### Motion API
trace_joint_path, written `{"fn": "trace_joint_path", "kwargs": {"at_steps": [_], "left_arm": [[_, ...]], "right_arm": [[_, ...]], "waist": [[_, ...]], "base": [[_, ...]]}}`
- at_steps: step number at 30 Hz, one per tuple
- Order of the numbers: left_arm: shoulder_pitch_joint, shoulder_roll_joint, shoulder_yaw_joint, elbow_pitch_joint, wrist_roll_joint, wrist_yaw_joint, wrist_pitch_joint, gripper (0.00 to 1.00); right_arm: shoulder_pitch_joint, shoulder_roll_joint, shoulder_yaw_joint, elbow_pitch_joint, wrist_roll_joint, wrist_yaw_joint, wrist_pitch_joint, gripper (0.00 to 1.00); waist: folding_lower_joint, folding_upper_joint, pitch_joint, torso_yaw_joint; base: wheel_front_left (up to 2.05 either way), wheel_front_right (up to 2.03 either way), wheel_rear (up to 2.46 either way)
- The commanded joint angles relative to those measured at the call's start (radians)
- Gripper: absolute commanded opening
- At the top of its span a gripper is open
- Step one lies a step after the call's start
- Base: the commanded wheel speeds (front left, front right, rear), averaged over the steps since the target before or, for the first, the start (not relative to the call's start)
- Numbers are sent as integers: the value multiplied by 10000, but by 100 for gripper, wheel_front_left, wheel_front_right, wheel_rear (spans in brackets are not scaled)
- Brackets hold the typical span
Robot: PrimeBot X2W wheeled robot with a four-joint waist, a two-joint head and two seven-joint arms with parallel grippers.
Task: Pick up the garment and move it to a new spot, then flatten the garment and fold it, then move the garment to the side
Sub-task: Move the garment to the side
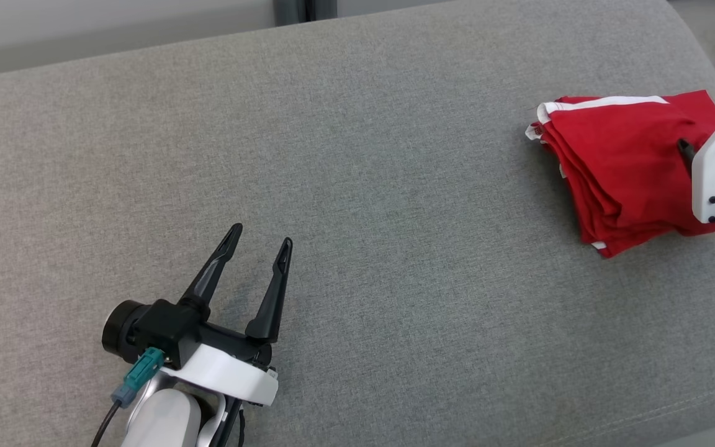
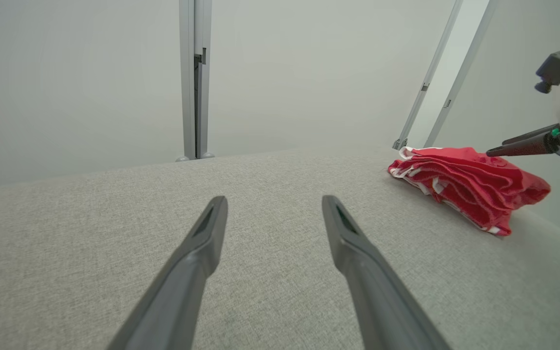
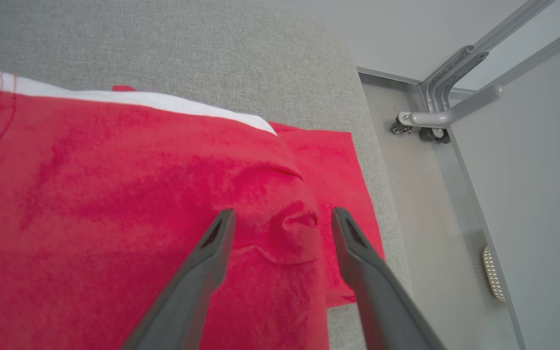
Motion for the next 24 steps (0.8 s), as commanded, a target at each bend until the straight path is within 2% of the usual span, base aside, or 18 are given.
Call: {"fn": "trace_joint_path", "kwargs": {"at_steps": [1, 6, 11, 15, 24], "left_arm": [[-63, 64, 46, 30, -42, -3, 3, 100], [134, 43, 191, -18, -100, -8, 3, 100], [427, 29, 598, -158, -99, 29, 3, 100], [771, 82, 1132, -325, -86, 91, 5, 100], [1476, 281, 2144, -739, -77, 256, 4, 100]], "right_arm": [[-154, 1, -15, 256, -203, -2, -211, 100], [-421, 50, -176, 567, -633, -2, -1136, 100], [-458, 238, -573, 525, -681, -2, -2809, 100], [79, 457, -862, 224, -463, -2, -3872, 100], [1819, 495, -1757, -1515, -217, 0, -4330, 100]], "waist": [[0, 0, -116, 15], [0, 0, -542, 49], [0, 0, -1203, 245], [0, 0, -1818, 519], [0, 0, -2850, 1334]], "base": [[0, 0, 0], [0, 0, 0], [0, 0, 0], [0, 0, 0], [0, 0, 0]]}}
